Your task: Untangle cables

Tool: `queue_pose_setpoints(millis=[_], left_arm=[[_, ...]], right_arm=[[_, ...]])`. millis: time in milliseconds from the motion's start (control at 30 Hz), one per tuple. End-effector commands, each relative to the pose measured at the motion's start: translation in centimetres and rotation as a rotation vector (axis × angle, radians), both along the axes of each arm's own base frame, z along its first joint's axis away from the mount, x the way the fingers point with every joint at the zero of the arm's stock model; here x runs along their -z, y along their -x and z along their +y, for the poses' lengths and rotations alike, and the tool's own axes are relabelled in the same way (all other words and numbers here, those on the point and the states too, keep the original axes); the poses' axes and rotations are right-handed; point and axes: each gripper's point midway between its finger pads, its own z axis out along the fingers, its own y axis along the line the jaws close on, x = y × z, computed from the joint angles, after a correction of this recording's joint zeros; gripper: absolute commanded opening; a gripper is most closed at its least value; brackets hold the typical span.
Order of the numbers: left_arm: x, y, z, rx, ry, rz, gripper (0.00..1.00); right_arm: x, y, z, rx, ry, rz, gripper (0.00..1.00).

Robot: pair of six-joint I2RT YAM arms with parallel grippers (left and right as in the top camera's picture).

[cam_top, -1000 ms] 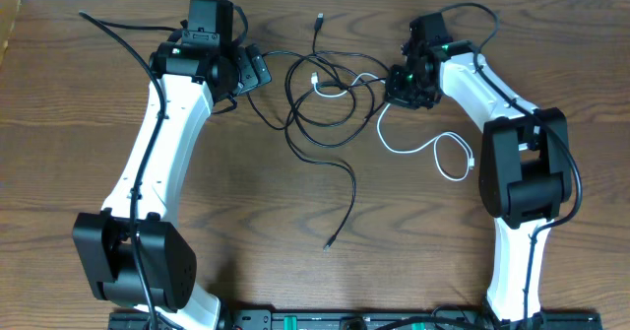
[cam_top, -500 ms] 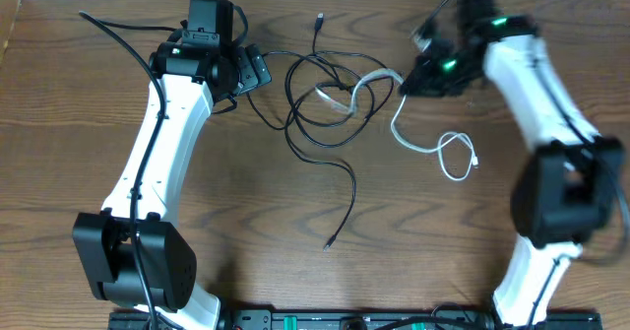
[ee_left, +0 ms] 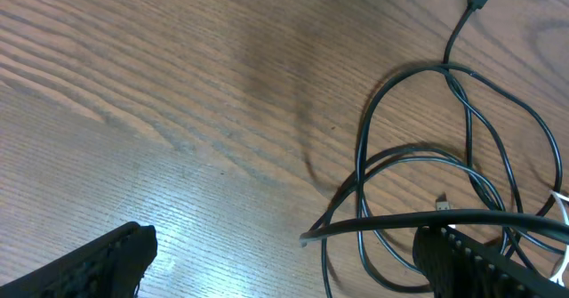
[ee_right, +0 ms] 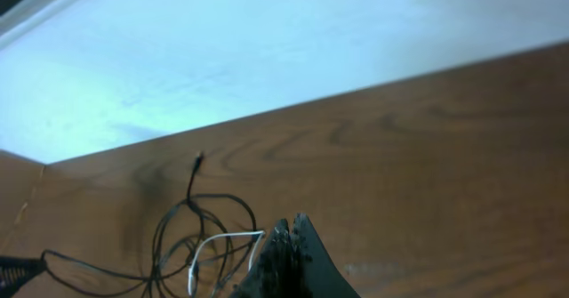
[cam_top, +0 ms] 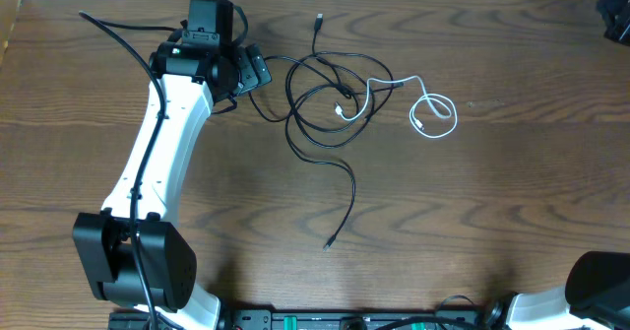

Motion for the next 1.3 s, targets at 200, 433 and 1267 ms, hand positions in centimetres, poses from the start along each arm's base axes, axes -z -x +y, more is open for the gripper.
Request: queue_pose_setpoints(millis=[200, 433, 1267], left_arm=[[-0.2, 0.3, 0.0, -0.002, -0.001, -0.001, 0.98], [-0.2, 0.3, 0.0, -0.002, -0.001, -0.001, 0.98], [-0.2, 0.3, 0.0, -0.002, -0.001, -0.001, 0.98]], right_arm=[[12.9, -2.3, 11.3, -0.408, 0.140, 0.288, 0.72], [24.8, -2.6, 17.8, -0.760, 0.134, 0.411, 0.82], [1.6, -0.3, 17.5, -0.762, -0.143, -0.057, 0.01]])
